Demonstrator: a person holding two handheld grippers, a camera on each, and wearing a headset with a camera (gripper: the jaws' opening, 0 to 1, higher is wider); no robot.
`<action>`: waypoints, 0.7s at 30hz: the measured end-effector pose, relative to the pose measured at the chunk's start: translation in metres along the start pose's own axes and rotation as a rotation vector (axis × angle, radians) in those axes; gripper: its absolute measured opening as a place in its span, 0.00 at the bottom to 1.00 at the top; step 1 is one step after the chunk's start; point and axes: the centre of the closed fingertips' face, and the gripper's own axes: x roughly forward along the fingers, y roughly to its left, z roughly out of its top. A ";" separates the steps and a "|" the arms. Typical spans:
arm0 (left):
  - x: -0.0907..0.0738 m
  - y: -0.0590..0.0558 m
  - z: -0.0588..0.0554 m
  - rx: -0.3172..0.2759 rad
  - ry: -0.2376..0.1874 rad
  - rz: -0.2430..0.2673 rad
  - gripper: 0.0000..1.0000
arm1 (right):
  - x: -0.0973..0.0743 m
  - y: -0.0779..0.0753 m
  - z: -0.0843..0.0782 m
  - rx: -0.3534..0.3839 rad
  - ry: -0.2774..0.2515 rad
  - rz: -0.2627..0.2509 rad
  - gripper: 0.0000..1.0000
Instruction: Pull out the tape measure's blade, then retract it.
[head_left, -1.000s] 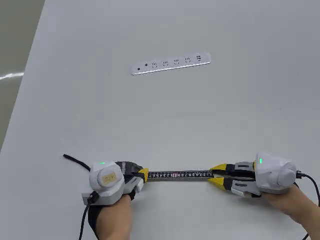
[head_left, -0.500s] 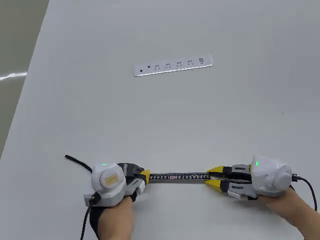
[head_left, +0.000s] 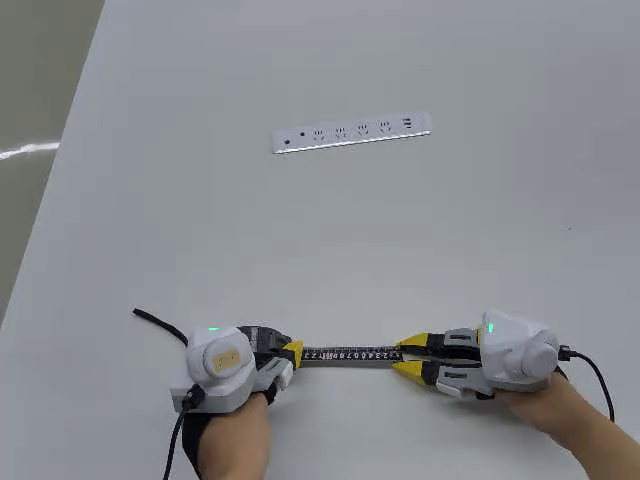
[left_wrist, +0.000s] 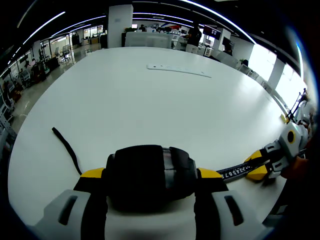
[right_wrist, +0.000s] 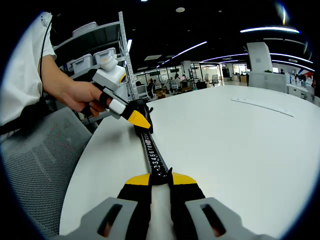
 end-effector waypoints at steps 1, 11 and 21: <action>0.000 0.000 0.000 0.000 0.000 0.000 0.69 | 0.001 0.000 0.001 -0.003 0.001 0.001 0.12; 0.000 0.000 0.000 -0.002 0.001 -0.001 0.69 | 0.019 0.004 0.006 -0.025 0.003 0.014 0.12; 0.000 0.000 0.000 -0.004 0.002 -0.002 0.69 | 0.039 0.010 0.013 -0.035 0.005 0.034 0.12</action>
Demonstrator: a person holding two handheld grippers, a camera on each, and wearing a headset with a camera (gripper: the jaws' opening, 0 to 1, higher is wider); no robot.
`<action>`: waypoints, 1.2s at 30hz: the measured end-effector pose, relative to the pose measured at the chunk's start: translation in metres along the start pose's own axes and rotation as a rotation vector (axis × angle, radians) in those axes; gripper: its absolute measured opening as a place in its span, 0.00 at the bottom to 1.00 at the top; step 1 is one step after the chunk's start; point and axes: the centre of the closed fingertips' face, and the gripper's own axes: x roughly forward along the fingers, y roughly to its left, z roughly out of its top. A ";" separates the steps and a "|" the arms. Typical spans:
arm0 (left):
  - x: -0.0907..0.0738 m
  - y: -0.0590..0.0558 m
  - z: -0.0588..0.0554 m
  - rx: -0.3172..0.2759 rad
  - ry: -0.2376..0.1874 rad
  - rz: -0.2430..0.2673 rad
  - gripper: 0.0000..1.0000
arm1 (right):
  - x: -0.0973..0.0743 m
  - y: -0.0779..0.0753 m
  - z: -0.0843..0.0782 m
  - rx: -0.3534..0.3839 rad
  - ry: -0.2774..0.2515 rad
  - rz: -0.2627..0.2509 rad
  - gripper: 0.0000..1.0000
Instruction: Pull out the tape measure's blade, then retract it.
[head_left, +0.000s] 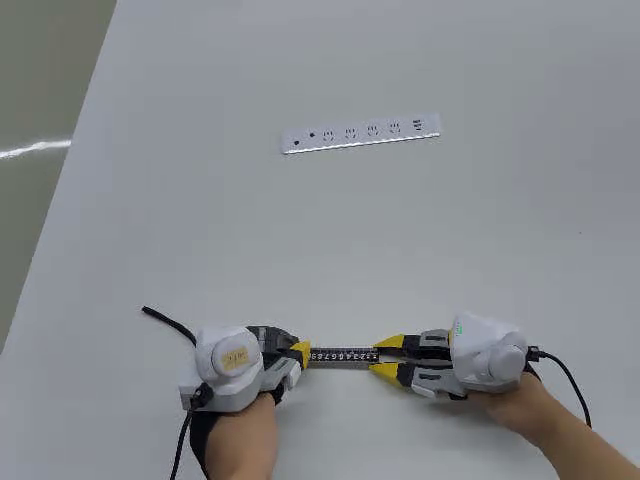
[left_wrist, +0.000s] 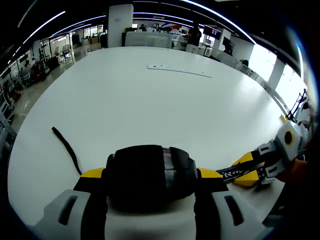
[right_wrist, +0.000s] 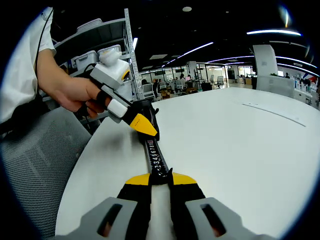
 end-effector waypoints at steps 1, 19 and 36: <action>0.000 0.000 0.000 0.000 0.000 0.000 0.69 | 0.001 0.000 0.000 -0.001 0.000 0.001 0.12; 0.000 0.000 0.000 -0.008 -0.001 0.001 0.69 | 0.022 0.004 0.007 -0.013 0.001 0.020 0.12; 0.000 0.000 -0.001 -0.017 -0.002 -0.001 0.69 | 0.046 0.010 0.015 -0.022 0.004 0.042 0.12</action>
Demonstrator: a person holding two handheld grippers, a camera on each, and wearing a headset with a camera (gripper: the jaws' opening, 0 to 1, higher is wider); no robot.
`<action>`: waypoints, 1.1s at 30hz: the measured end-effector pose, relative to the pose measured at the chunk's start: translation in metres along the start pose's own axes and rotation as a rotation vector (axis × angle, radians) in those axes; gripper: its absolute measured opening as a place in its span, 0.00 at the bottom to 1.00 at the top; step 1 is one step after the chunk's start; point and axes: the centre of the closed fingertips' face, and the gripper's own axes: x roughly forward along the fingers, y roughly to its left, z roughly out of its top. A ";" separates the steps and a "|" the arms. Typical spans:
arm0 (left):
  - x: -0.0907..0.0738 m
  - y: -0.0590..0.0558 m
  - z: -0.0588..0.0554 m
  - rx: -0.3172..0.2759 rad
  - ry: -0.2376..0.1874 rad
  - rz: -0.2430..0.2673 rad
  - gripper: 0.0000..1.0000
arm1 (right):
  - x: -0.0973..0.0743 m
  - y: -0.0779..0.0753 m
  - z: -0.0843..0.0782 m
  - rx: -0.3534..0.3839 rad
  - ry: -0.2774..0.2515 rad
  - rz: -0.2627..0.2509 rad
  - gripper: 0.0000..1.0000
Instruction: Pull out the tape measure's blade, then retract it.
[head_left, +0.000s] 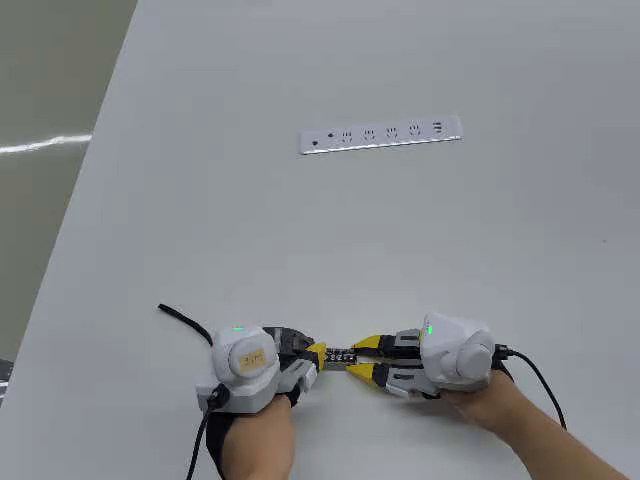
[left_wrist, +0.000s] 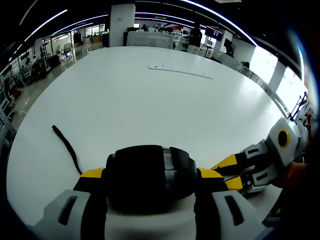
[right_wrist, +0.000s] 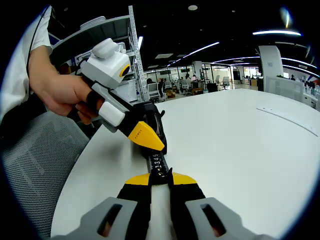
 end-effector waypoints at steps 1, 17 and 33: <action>0.000 0.000 0.000 0.000 0.000 0.000 0.69 | 0.001 0.000 0.000 -0.001 0.000 0.000 0.12; 0.000 0.001 0.000 -0.015 0.000 -0.008 0.69 | 0.019 0.003 0.006 -0.023 0.002 0.010 0.12; -0.001 0.001 0.001 -0.028 -0.002 -0.013 0.69 | 0.031 0.004 0.011 -0.045 0.005 0.015 0.12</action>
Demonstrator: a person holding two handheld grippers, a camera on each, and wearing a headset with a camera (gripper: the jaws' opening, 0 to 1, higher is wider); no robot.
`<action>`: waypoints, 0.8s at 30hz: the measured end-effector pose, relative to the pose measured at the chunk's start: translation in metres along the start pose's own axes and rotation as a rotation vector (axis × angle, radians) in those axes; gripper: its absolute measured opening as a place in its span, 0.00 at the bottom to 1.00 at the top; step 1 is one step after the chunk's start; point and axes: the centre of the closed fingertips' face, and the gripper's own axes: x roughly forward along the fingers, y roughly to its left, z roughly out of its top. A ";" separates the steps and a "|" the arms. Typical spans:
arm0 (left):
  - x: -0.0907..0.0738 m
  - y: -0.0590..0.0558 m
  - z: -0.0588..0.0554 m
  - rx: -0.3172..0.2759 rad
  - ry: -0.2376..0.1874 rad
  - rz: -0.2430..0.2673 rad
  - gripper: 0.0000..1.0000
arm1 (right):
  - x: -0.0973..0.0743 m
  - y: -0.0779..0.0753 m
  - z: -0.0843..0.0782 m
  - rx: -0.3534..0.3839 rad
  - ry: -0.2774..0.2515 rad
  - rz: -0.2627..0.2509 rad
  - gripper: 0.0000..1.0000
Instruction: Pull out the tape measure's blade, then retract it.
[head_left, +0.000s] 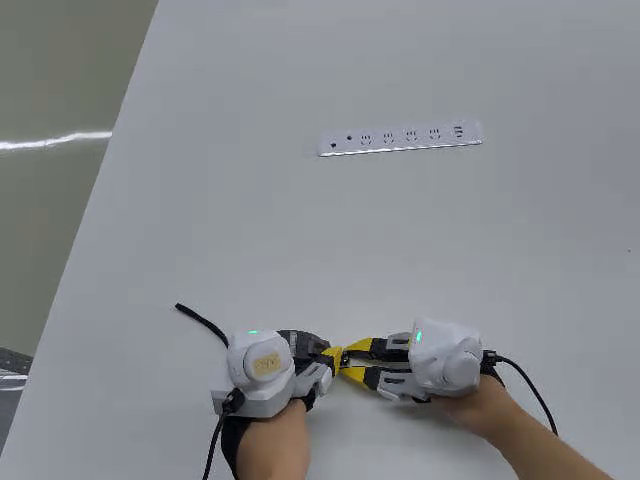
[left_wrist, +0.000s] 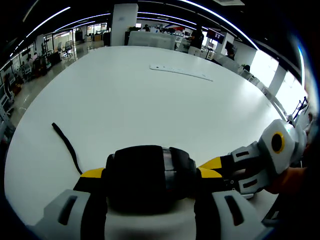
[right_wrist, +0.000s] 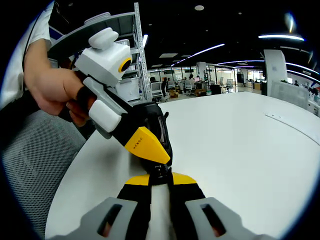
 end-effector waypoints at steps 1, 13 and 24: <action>0.000 0.000 0.000 0.001 0.000 0.000 0.69 | 0.001 0.000 0.000 -0.003 0.000 0.000 0.12; -0.001 0.000 0.000 -0.002 0.000 -0.001 0.69 | 0.011 0.001 0.002 -0.030 0.004 0.003 0.12; -0.001 0.000 0.000 -0.003 -0.001 -0.001 0.69 | 0.010 0.001 0.002 -0.032 0.003 0.001 0.12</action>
